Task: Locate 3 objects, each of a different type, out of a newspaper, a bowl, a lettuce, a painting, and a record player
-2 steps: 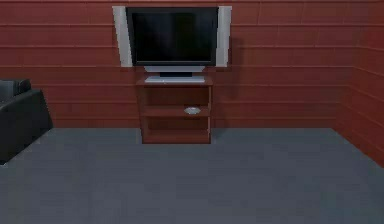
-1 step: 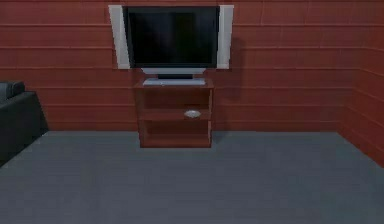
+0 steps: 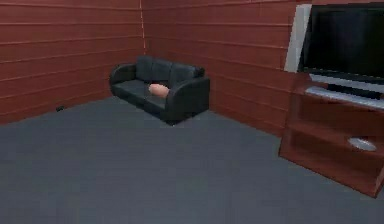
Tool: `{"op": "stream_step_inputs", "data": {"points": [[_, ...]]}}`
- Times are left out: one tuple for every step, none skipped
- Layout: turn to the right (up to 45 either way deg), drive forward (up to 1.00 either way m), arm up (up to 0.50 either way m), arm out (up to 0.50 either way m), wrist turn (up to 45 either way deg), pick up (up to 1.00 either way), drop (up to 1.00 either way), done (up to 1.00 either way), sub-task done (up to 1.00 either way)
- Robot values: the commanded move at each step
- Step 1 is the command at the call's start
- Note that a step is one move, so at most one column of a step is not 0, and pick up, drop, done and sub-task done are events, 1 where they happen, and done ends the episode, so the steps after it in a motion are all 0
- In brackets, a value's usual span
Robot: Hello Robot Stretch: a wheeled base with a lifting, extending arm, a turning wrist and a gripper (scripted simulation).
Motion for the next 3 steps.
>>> {"op": "stream_step_inputs", "data": {"points": [[-42.0,0.00,0.00,0.00,0.0,0.00,0.00,0.00,0.00],[0.0,1.00,0.00,0.00,0.0,0.00,0.00,0.00,0.00],[-6.0,0.00,0.00,0.00,0.0,0.00,0.00,0.00,0.00]]}}
